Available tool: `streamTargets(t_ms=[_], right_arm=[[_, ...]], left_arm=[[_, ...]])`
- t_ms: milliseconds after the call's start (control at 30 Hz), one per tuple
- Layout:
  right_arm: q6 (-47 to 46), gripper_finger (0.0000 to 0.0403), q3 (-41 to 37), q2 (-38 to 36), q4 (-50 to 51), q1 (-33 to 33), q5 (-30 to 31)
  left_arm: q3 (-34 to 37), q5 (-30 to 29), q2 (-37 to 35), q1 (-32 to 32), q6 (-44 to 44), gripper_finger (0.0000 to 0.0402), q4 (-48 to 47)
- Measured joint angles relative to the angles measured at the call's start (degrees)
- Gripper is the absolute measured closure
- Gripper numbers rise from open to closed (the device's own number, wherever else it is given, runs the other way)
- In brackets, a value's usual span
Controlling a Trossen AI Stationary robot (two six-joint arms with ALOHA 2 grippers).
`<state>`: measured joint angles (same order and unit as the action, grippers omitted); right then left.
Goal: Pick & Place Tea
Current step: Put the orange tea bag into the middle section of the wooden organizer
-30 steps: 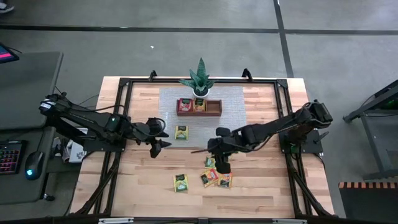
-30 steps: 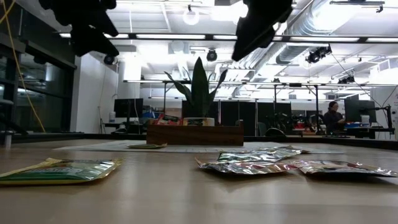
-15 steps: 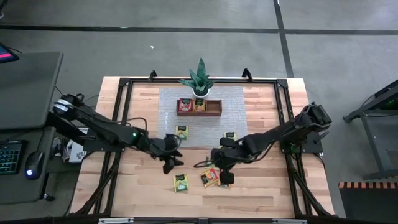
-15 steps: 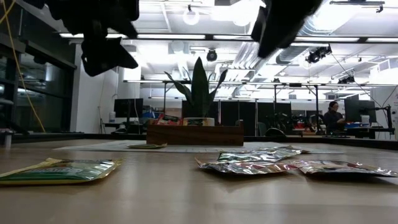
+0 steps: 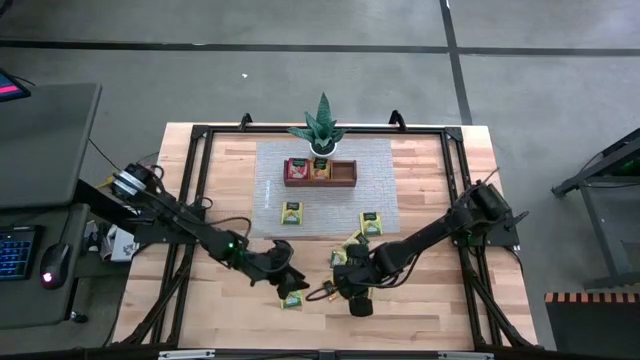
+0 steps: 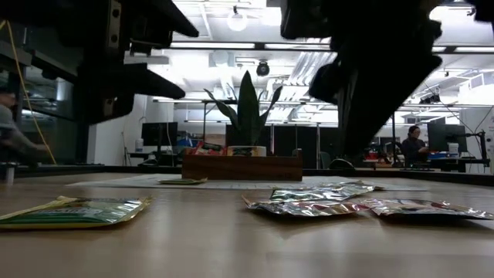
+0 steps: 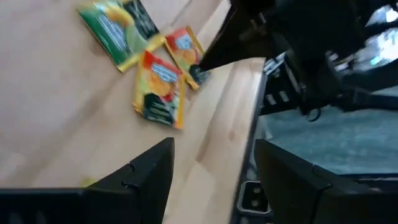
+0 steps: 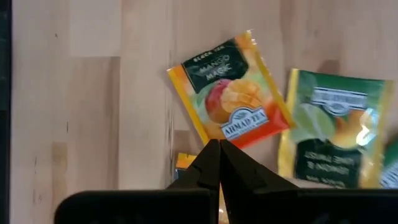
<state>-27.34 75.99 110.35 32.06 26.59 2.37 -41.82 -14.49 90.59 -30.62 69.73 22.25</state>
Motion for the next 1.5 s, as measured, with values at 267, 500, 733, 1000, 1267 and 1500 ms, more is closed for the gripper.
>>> streamTargets(t_ms=[267, 500, 733, 1000, 1267, 1500], right_arm=[[0.54, 0.0403, 0.0, 1.88, -2.82, 0.19, -0.52], [2.07, 0.0403, 0.0, 3.11, -3.52, 0.15, -0.27], [2.27, 0.0403, 0.01, 5.49, -3.56, -0.07, 0.2], [-4.7, 0.0403, 0.25, 7.19, -6.29, -1.23, -0.2], [-8.97, 0.0403, 0.07, 7.53, -11.19, -3.35, 0.97], [-11.04, 0.0403, -0.02, 7.62, -13.12, -4.22, 1.65]], left_arm=[[-0.65, -0.06, 5.55, -0.93, 13.23, 0.0182, 5.1], [-2.67, 0.18, 7.67, -0.88, 20.63, 0.0182, 5.03], [-4.26, 0.77, 9.16, -0.91, 20.81, 0.0182, 4.63], [-4.37, -0.15, 9.11, -0.91, 23.11, 0.0182, 0.42], [-4.37, -1.59, 9.11, -0.53, 26.87, 0.0182, -6.36], [-4.37, -2.04, 9.11, 2.11, 27.2, 0.0182, -9.35]])
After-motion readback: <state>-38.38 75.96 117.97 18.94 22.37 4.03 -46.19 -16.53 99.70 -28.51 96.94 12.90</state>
